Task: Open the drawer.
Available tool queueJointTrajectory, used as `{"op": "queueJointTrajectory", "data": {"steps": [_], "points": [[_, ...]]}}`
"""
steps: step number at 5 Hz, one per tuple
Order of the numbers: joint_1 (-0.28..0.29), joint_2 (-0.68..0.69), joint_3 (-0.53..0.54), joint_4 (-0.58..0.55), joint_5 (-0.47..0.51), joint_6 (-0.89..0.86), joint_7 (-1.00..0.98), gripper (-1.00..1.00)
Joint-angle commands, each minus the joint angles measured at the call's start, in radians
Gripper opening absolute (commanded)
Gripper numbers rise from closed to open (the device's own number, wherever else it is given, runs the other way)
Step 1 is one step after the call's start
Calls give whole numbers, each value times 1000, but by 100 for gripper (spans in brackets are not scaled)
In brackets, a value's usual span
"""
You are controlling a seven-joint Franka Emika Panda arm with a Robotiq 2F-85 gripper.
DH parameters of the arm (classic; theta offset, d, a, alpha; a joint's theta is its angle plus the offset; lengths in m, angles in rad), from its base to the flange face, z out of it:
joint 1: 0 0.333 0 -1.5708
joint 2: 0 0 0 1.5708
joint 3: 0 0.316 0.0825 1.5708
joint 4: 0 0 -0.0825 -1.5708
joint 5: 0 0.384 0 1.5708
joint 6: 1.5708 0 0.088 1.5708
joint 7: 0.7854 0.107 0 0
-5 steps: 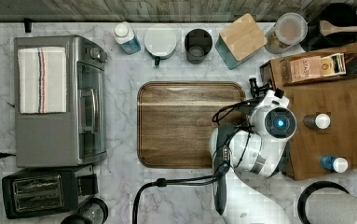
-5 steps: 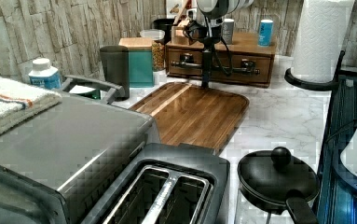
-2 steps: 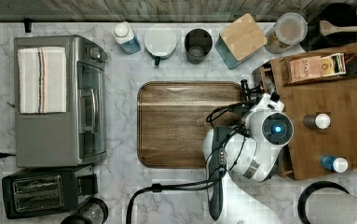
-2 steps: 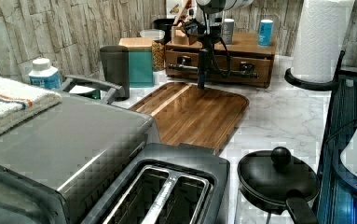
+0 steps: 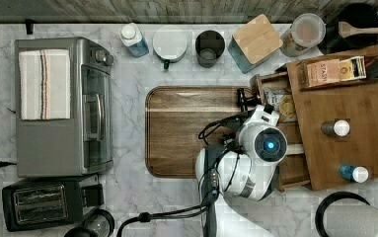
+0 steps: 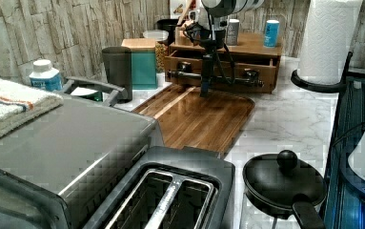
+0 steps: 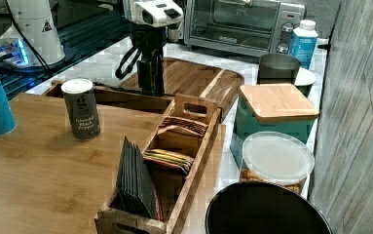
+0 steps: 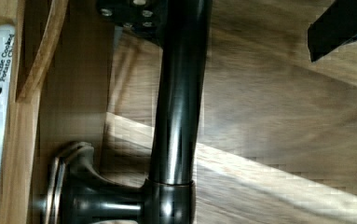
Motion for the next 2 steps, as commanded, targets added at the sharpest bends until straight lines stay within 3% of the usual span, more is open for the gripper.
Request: {"op": "queueJointTrajectory", "data": {"steps": [1, 2], "points": [[158, -44, 154, -87, 24, 14, 110, 100], [196, -49, 165, -90, 13, 13, 218, 100]]}}
